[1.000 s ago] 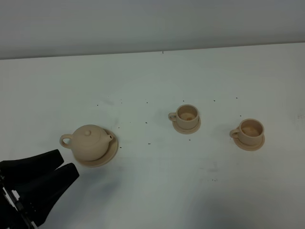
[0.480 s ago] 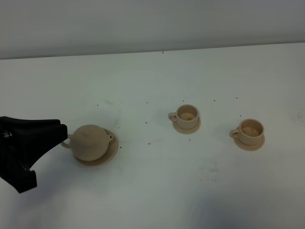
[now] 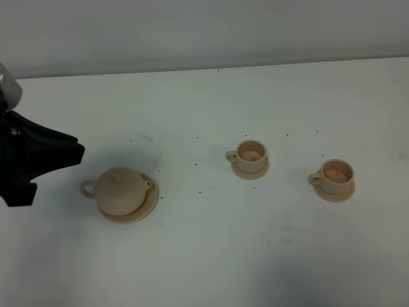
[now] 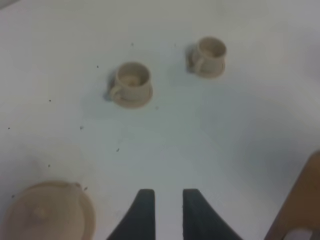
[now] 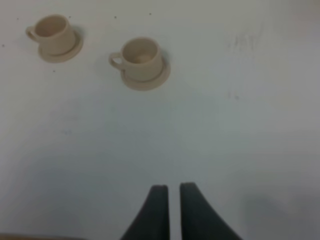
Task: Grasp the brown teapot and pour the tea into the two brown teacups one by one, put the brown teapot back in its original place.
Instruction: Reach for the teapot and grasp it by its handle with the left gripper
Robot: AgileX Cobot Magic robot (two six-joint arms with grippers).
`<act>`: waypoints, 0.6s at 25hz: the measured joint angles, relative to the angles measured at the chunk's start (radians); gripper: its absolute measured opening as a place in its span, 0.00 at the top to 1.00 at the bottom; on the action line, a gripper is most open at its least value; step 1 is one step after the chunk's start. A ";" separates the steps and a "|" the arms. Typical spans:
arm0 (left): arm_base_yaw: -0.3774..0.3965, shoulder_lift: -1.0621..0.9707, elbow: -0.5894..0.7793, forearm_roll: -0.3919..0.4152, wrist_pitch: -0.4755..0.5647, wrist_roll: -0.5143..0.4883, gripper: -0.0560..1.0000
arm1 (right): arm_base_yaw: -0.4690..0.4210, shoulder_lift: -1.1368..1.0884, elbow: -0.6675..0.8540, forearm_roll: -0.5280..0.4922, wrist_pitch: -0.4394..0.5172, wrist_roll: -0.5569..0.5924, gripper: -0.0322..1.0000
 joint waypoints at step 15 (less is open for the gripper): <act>-0.079 0.238 -0.150 0.502 0.109 -0.008 0.79 | 0.000 0.000 0.000 0.000 0.000 0.002 0.89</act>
